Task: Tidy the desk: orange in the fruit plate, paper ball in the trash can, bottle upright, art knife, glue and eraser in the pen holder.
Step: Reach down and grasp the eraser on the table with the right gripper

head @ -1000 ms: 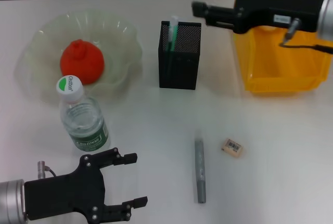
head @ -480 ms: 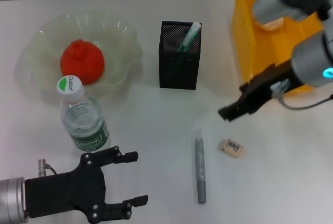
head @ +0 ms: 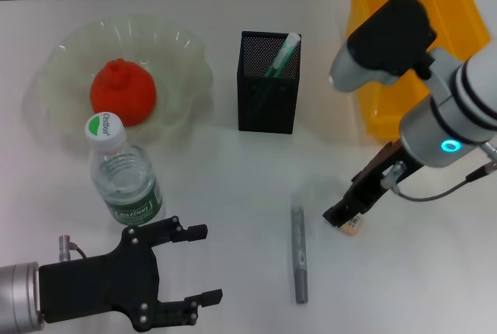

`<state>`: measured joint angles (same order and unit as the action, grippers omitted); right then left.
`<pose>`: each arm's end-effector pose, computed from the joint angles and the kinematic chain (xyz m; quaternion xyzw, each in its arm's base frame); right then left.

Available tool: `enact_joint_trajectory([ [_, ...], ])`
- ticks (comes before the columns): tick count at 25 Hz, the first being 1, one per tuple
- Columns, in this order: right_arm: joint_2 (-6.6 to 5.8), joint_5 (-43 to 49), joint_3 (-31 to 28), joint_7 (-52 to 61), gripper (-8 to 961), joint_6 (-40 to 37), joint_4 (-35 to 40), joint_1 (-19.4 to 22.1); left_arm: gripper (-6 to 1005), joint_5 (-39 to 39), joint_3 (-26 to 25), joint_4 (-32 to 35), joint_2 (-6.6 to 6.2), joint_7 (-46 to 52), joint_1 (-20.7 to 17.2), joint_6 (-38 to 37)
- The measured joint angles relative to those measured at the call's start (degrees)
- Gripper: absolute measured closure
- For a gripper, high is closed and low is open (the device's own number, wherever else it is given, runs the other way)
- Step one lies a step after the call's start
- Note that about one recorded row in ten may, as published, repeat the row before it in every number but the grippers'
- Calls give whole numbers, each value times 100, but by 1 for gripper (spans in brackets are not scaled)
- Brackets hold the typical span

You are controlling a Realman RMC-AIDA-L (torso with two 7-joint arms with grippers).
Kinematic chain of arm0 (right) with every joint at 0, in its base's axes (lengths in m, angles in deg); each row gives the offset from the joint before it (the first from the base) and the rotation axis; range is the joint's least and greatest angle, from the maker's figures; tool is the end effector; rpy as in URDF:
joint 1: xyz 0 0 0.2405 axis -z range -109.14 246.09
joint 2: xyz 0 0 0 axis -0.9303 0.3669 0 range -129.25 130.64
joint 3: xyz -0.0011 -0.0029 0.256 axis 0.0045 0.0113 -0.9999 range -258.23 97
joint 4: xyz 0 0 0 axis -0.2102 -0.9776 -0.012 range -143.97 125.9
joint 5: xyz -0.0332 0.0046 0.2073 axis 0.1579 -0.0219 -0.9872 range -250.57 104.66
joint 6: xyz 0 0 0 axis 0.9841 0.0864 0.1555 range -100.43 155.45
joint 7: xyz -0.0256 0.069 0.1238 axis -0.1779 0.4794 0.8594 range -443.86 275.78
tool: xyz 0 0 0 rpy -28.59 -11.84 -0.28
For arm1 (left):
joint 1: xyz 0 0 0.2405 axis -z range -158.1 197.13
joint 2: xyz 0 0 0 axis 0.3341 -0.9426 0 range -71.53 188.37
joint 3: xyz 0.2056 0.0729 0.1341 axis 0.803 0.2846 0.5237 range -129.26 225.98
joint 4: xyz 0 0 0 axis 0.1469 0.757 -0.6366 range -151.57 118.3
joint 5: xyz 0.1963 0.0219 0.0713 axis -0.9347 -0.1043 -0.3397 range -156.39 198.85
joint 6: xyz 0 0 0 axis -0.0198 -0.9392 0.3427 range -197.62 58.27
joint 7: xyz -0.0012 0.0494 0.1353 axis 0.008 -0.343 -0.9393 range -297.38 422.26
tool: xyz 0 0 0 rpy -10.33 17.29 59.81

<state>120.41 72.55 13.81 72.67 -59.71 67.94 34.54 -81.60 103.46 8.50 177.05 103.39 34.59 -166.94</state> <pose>0.1644 0.3250 -0.0508 -0.9150 0.3232 -0.2077 0.1228 -0.3047 0.2095 -0.0457 -0.9507 -0.0533 -0.2902 0.0953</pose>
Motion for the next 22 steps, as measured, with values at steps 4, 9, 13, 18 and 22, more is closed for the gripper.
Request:
enact_joint_trajectory([
  [4, 0, 10, 217, 12, 179, 12, -37, -30, 202, 0, 0, 0, 2, 1, 4, 3],
  [9, -1, 91, 492, 46, 183, 14, -169, -91, 202, 0, 0, 0, 3, 1, 4, 6],
  [13, -2, 286, 630, 175, 205, 28, -184, -121, 202, 0, 0, 0, 3, -1, 8, 1],
  [18, -2, 372, 751, 229, 322, 61, -193, -152, 202, 0, 0, 0, 2, -11, 13, -14],
  [22, -2, 376, 880, 232, 488, 180, -247, -180, 202, 0, 8, 0, 8, -20, 13, -1],
])
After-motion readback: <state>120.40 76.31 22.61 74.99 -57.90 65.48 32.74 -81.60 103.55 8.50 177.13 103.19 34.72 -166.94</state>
